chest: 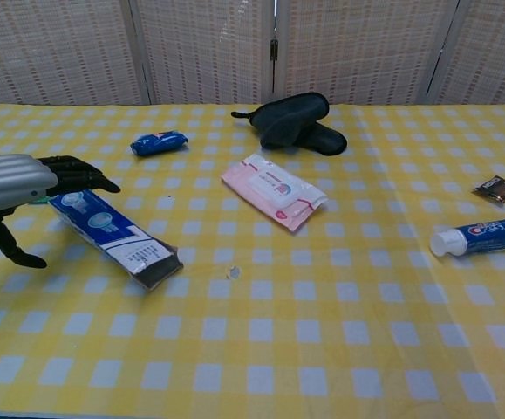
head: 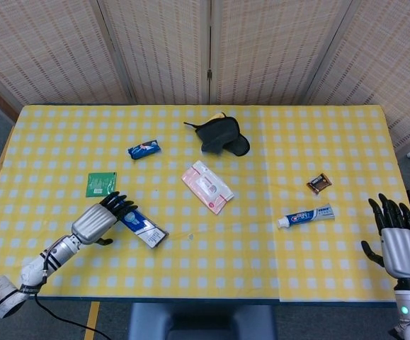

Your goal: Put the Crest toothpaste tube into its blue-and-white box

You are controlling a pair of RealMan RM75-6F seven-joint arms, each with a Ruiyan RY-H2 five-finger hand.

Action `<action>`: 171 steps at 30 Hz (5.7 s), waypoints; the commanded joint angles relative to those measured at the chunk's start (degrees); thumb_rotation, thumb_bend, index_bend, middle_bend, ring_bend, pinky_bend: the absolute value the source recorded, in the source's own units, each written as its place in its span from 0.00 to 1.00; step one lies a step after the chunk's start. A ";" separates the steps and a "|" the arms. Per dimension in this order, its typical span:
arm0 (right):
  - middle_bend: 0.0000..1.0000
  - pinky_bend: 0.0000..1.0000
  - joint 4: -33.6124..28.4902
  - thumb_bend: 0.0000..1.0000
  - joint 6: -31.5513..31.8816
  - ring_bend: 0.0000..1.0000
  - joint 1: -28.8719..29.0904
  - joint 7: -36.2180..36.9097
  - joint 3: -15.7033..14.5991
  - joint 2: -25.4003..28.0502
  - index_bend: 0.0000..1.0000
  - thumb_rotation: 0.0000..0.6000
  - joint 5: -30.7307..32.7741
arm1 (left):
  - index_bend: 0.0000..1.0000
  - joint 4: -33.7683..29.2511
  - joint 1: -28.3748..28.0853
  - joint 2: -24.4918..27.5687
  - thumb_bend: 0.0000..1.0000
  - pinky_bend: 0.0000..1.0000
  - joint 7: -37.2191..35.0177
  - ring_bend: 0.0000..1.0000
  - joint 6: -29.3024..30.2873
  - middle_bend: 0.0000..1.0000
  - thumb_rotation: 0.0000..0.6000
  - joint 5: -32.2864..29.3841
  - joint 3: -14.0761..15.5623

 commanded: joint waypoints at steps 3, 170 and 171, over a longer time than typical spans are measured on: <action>0.00 0.00 0.11 0.32 -0.38 0.00 0.21 0.32 0.12 0.15 0.00 1.00 0.59 | 0.15 1.10 -1.34 -0.89 0.10 0.09 -1.21 0.08 -0.31 0.14 1.00 -0.30 0.14; 0.72 0.67 5.58 0.38 -2.15 0.64 22.76 34.20 2.15 -8.49 0.82 1.00 -12.66 | 0.63 -13.39 1.09 5.39 0.13 0.42 -13.62 0.57 4.89 0.72 1.00 -11.08 -3.43; 0.72 0.67 4.79 0.38 -1.38 0.65 22.76 36.99 2.41 -8.32 0.82 1.00 -13.12 | 0.63 -13.80 1.02 5.32 0.13 0.42 -13.93 0.57 4.82 0.72 1.00 -11.18 -3.57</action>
